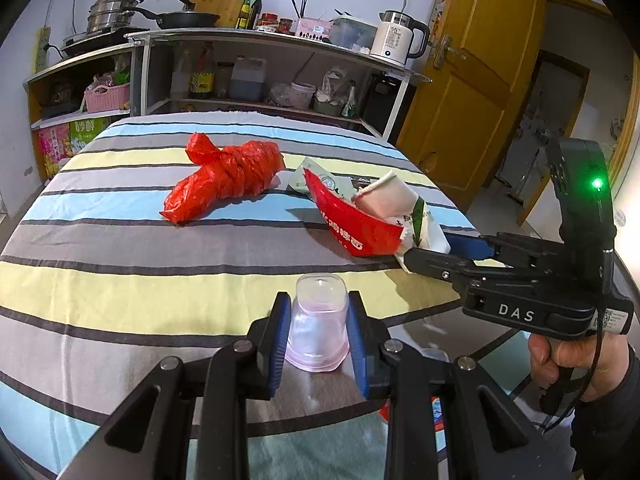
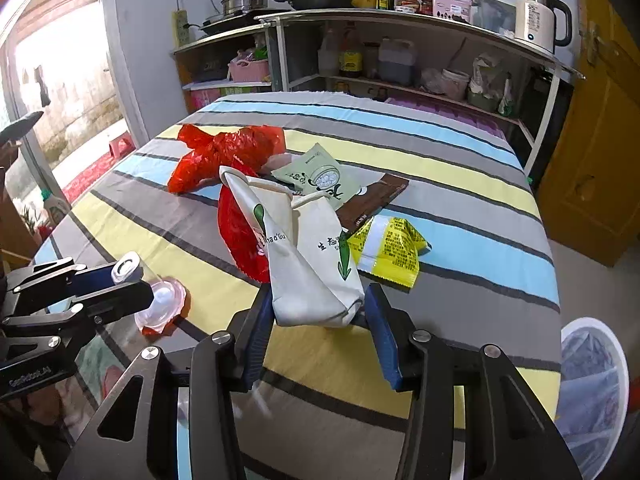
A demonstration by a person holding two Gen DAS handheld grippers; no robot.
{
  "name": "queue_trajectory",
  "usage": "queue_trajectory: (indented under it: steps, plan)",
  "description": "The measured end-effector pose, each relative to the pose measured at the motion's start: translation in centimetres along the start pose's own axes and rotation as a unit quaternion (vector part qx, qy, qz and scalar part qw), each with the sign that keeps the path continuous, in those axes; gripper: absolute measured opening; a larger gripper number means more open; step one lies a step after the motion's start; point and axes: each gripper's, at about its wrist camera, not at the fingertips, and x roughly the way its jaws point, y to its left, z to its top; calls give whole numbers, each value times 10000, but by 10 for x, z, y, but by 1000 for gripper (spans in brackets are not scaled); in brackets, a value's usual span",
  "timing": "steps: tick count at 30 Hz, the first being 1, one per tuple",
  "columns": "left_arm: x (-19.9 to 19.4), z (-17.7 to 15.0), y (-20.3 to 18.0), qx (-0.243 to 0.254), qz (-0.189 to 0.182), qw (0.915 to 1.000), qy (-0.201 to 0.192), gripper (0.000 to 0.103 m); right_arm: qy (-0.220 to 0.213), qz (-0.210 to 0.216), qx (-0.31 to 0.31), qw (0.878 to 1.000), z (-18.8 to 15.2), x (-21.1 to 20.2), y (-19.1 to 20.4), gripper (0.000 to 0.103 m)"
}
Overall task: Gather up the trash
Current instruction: 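Grasp the white paper bag with the right tool while the left tool holds the cup, then carry the cup and paper bag toward the wastebasket with both tools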
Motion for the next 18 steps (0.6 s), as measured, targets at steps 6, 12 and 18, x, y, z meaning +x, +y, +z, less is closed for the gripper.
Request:
queue_trajectory:
  steps: [6, 12, 18]
  plan:
    - [-9, 2, -4, 43, 37, 9999, -101, 29, -156, 25, 166, 9997, -7, -19, -3, 47]
    - [-22, 6, -16, 162, 39, 9996, -221, 29, -333, 8, 367, 9988, -18, -43, -11, 47]
    - [-35, 13, -38, 362, -76, 9987, -357, 29, -515, -63, 584, 9969, -30, -70, -22, 47]
